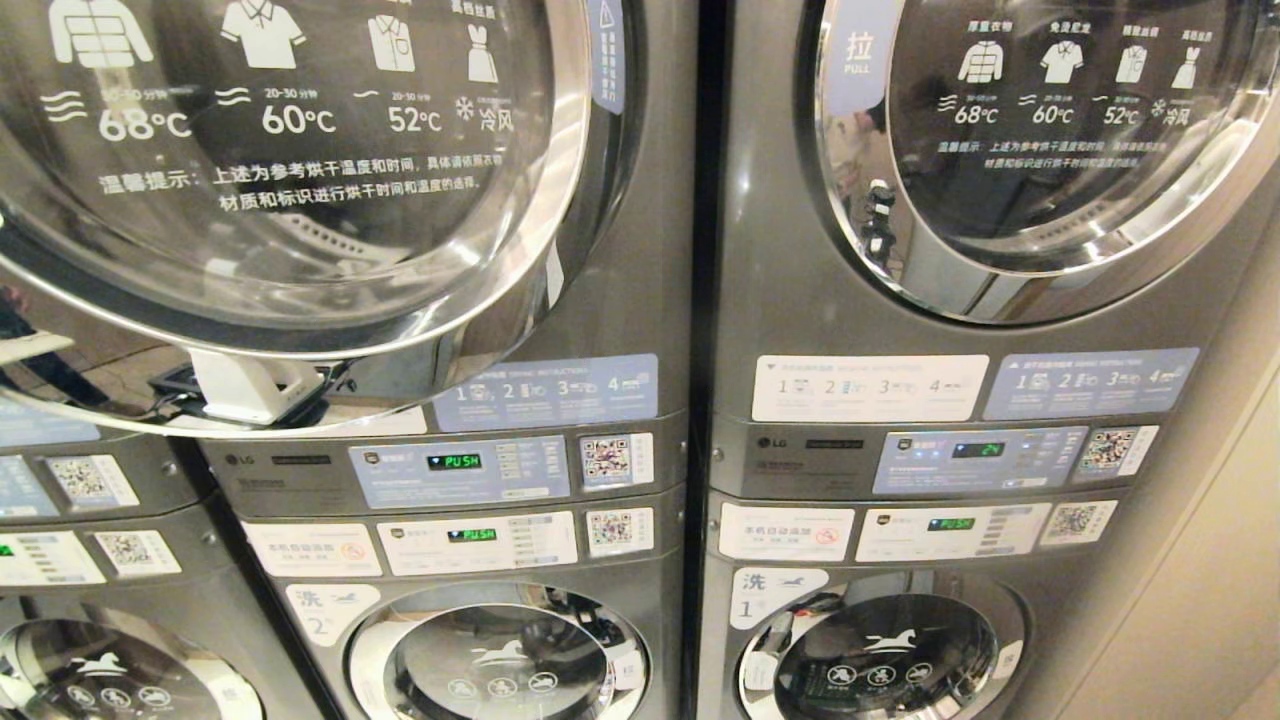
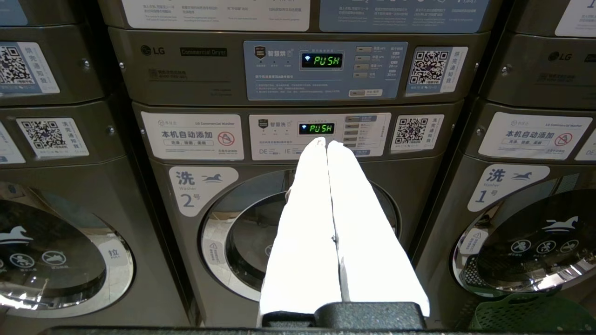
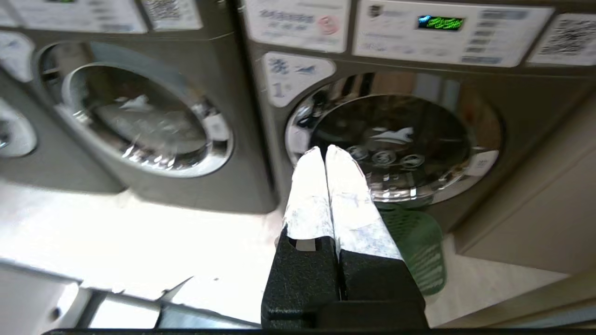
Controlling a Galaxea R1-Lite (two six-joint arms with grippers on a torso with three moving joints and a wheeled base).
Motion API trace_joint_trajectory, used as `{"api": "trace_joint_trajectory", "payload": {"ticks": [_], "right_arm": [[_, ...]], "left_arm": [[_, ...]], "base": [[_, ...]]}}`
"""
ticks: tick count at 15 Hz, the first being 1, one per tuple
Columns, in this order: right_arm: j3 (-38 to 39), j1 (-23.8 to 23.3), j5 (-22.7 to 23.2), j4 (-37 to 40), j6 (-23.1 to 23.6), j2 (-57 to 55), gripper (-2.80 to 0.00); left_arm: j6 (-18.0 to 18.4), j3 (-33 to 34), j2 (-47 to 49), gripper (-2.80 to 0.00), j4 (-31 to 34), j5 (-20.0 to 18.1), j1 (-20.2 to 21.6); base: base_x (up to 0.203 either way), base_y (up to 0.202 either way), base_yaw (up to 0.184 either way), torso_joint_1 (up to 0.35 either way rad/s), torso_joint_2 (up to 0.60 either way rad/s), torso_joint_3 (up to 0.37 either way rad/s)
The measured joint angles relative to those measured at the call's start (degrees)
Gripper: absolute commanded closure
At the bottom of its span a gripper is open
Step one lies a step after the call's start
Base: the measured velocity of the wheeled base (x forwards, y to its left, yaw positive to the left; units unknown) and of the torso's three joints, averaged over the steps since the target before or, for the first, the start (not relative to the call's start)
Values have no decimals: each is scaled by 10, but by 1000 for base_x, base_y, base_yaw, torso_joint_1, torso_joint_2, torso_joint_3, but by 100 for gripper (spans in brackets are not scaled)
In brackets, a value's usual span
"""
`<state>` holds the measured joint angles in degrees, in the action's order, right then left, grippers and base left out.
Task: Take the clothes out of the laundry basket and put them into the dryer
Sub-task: Close the dryer
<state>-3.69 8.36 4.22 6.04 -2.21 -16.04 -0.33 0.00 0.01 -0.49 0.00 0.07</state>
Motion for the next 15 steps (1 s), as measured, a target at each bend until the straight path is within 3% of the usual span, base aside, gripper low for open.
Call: {"api": "trace_joint_trajectory", "payload": {"ticks": [1,3,6,15], "right_arm": [[11,11,-31,-27,-5,2,0],[28,20,-50,-84,-6,3,0],[21,23,-44,-24,38,4,0],[21,-13,-44,-22,31,-3,0]], "left_arm": [[0,0,0,0,0,0,0],[0,0,0,0,0,0,0],[0,0,0,0,0,0,0],[0,0,0,0,1,1,0]], "base": [[0,0,0,0,0,0],[0,0,0,0,0,0],[0,0,0,0,0,0],[0,0,0,0,0,0]]}}
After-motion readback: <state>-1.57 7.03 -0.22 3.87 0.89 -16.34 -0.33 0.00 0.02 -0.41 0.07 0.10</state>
